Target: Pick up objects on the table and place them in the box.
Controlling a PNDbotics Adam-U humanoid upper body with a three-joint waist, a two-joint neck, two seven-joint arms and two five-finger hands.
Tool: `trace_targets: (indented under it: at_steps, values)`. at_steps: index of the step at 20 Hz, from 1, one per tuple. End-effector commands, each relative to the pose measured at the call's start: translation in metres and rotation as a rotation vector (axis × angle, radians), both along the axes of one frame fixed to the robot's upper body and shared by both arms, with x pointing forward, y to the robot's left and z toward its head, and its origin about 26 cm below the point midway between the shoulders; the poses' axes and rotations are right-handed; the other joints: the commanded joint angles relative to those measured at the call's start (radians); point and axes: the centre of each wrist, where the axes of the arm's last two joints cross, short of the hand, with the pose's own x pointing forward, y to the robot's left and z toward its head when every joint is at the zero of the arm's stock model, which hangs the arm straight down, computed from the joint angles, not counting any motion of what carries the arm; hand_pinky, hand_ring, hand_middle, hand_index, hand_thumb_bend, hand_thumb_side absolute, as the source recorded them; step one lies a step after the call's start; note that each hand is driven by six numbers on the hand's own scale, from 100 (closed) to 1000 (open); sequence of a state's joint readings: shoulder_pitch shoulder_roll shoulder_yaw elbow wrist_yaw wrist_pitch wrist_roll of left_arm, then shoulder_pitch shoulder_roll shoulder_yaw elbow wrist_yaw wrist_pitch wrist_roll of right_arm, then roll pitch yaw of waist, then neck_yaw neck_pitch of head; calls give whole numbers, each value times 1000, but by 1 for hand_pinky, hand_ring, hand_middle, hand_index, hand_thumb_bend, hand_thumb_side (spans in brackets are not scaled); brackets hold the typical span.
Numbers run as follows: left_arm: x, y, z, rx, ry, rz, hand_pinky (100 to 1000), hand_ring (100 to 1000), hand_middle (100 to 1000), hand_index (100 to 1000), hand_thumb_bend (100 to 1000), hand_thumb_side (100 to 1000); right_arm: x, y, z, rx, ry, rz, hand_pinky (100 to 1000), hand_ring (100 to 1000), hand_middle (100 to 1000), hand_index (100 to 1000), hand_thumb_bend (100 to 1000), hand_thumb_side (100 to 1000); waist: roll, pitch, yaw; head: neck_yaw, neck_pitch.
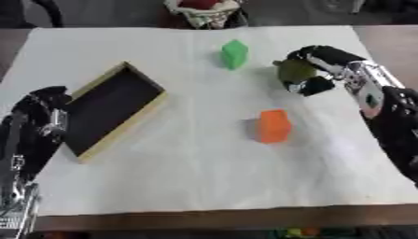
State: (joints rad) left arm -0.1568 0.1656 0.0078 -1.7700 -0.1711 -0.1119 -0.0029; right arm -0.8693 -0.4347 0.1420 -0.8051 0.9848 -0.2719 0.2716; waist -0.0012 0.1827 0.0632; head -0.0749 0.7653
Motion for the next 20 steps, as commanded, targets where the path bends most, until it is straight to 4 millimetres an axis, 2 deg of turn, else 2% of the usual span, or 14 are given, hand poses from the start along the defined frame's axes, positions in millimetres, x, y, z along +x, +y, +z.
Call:
trace_targets:
  at_steps: [1, 4, 5, 8, 10, 13, 20]
  values:
    - [0, 1, 7, 11, -21, -10, 625, 612, 593, 742, 100, 552, 2, -5, 10, -20, -28, -18, 800, 830, 789, 909, 241, 473, 3, -12, 2, -4, 5]
    - [0, 1, 7, 11, -21, -10, 625, 612, 593, 742, 100, 552, 2, -5, 9, -22, -31, -19, 800, 830, 789, 909, 241, 473, 3, -12, 2, -4, 5]
    - [0, 1, 7, 10, -21, -9, 625, 612, 592, 741, 100, 555, 3, -6, 10, -21, -37, -21, 746, 745, 590, 722, 181, 100, 3, -13, 1, -4, 5]
    - [0, 1, 7, 9, -21, -7, 625, 613, 592, 741, 100, 556, 3, -6, 34, 5, -142, -49, 719, 704, 506, 623, 158, 100, 3, -14, -1, -4, 5]
    - [1, 1, 7, 8, -22, -7, 624, 613, 592, 741, 100, 558, 1, -3, 43, 19, -208, -55, 690, 659, 421, 519, 115, 100, 3, -14, -2, -4, 5]
    - [1, 1, 7, 7, -21, -6, 624, 613, 592, 741, 100, 565, -1, 3, 56, 45, -303, -41, 668, 623, 351, 444, 100, 100, 3, -14, -2, -4, 5]
    - [0, 1, 6, 7, -18, -7, 624, 614, 592, 741, 100, 586, 1, 30, 86, 107, -493, 97, 655, 603, 319, 411, 100, 100, -1, -18, 1, -8, 5]
